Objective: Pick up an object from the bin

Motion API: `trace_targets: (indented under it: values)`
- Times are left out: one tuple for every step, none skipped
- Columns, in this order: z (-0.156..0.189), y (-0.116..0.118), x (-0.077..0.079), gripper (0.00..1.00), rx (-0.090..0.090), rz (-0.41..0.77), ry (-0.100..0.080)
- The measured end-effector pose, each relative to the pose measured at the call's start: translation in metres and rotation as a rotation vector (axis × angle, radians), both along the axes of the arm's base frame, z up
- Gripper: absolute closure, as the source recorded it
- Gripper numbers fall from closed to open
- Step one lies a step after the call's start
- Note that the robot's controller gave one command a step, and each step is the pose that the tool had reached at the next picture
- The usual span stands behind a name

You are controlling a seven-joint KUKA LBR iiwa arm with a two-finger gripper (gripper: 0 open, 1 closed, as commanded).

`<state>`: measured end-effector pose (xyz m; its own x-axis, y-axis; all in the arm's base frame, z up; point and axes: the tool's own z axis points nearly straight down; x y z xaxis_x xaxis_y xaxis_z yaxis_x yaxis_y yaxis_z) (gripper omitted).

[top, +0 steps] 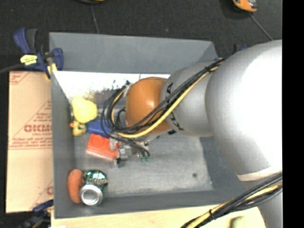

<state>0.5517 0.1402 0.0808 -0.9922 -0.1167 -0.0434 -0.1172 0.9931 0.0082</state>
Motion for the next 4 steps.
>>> trace_targets:
  values:
    - [0.0000,0.0000,0.0000,1.00,0.000,-0.001,0.000]
    - [0.0000,0.0001,0.0000,1.00,0.000,-0.001,0.000]
    - [0.0000,0.0001,-0.0001,1.00,0.000,-0.002,0.000]
    - [0.0000,0.0001,0.0000,1.00,0.000,-0.002,0.000]
